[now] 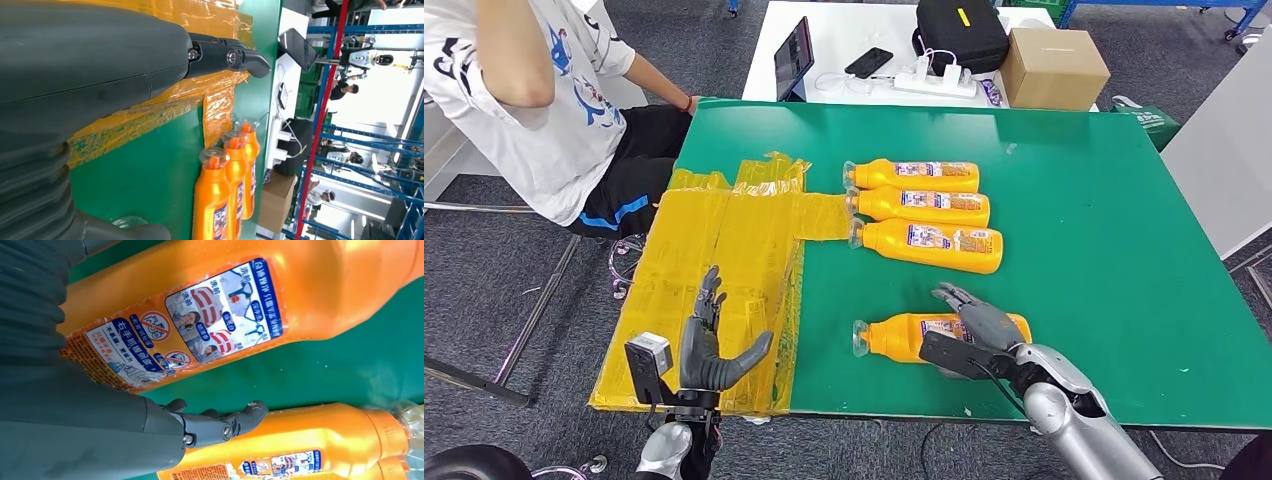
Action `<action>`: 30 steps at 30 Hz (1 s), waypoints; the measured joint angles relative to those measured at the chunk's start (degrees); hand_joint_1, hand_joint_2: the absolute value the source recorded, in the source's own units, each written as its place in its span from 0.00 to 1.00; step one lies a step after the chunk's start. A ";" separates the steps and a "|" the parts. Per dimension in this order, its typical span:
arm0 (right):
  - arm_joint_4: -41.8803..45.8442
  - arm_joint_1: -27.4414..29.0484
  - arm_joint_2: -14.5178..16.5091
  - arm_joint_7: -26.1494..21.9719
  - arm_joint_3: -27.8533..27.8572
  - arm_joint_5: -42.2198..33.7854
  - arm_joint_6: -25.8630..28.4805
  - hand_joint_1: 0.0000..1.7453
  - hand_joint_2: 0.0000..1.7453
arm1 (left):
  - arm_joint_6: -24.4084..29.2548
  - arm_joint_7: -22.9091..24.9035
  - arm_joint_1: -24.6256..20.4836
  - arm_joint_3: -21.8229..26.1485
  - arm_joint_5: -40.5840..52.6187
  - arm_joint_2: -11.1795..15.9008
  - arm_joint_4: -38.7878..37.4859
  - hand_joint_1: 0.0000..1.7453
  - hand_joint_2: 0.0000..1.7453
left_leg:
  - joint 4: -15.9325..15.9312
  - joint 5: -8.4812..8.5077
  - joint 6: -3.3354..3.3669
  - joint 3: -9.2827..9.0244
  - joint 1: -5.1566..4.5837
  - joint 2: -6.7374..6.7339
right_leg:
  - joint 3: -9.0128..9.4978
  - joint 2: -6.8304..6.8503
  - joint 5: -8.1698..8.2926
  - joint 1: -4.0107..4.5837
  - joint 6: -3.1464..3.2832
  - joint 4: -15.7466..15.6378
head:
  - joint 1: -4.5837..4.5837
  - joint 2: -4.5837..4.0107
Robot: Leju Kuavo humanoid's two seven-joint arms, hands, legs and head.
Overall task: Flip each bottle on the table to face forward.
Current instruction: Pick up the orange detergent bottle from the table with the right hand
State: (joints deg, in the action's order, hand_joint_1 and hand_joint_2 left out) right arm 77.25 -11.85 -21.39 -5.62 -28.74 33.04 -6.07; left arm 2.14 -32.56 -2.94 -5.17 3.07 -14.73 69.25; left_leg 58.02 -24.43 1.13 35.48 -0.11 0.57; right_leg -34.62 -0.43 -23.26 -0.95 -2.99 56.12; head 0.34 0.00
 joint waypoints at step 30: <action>2.11 0.73 -5.32 2.78 -1.75 1.62 -1.10 0.00 1.00 | 0.07 0.13 -0.25 0.14 0.67 0.04 -0.97 0.00 1.00 | 0.01 0.00 0.01 -0.04 -0.01 -0.01 | 0.02 0.00 0.00 -0.01 0.00 -0.01 | -0.01 0.00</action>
State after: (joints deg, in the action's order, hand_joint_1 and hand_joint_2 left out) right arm 79.37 -11.12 -26.70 -2.84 -30.48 34.66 -7.17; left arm 2.21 -32.44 -3.20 -5.04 3.74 -14.69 68.28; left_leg 58.03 -24.43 1.14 35.44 -0.12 0.56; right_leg -34.61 -0.43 -23.26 -0.96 -2.99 56.11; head 0.33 0.00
